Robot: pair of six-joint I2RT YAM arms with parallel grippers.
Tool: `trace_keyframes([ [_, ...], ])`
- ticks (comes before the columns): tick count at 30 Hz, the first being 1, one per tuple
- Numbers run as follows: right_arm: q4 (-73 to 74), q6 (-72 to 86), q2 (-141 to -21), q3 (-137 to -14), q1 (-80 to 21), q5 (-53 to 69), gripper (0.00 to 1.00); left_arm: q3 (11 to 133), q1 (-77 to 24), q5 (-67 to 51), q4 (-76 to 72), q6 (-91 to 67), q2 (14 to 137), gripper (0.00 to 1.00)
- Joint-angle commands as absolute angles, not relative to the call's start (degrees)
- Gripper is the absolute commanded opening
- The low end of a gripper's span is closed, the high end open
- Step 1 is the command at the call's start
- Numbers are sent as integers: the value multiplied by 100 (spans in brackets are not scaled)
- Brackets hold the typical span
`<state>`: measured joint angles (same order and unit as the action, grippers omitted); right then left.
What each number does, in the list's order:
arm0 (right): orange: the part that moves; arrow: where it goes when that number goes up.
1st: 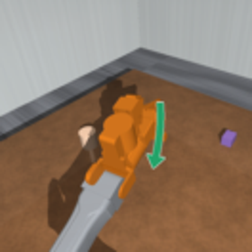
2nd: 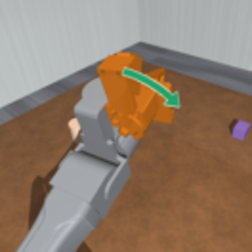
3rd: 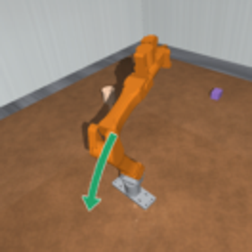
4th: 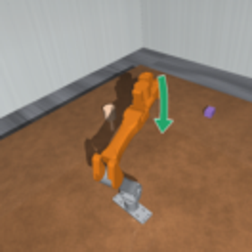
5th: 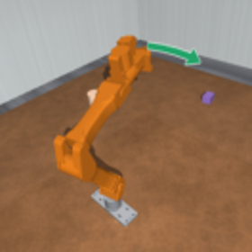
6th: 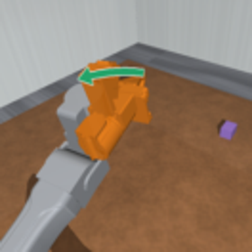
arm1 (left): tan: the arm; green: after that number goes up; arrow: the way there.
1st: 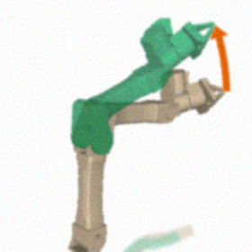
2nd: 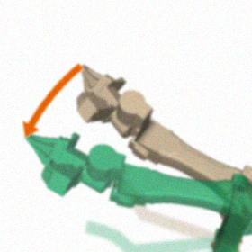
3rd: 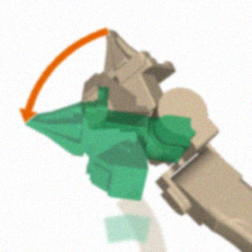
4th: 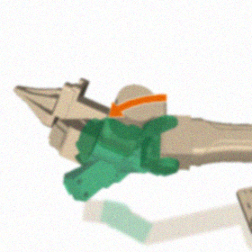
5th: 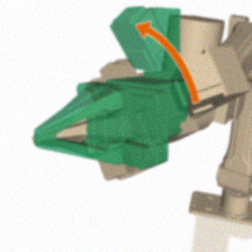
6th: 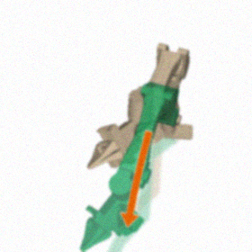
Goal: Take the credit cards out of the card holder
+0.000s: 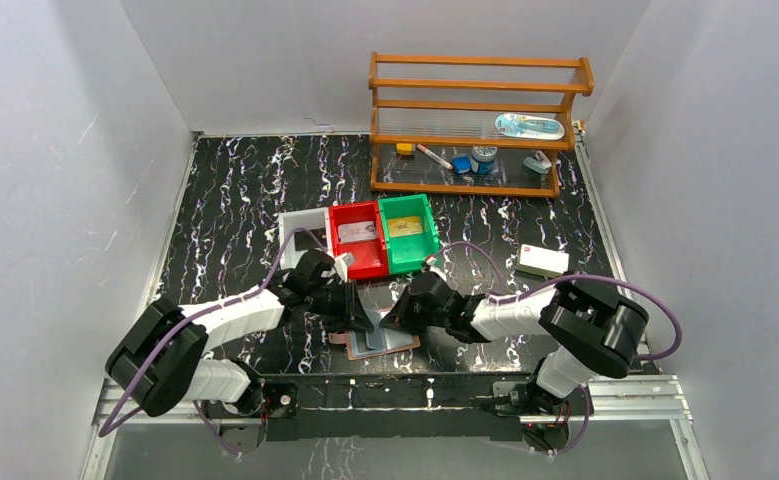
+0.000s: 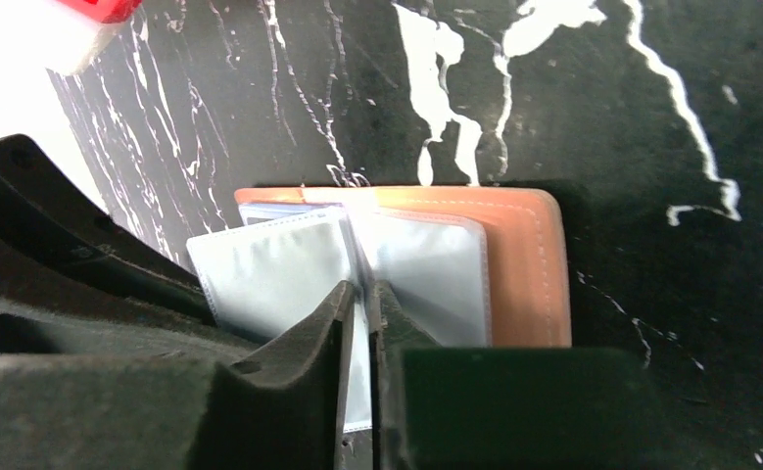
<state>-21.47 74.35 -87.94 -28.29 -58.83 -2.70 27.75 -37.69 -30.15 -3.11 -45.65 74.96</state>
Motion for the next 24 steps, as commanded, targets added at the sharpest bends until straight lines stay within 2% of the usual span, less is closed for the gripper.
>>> trace_keyframes([
  [1,-1490,7069,-8667,-3082,-5855,-460,25,2929,-3798,-2930,-135,-4485,7520,8],
  [3,-1345,6974,-8489,-3212,-5845,-488,32,3008,-3810,-3026,-147,-4429,7568,4],
  [7,-537,6723,-8124,-3525,-5826,-710,44,3363,-3813,-2727,437,-4169,7622,6],
  [15,490,6722,-6931,-3335,-5817,-1358,49,3812,-3876,-2860,836,-4130,7732,32],
  [19,818,6792,-6394,-3227,-5798,-1518,51,4023,-3981,-2948,803,-4171,7812,36],
  [24,1085,6893,-5850,-3088,-5791,-1624,52,4200,-4354,-3081,614,-4230,8205,37],
])
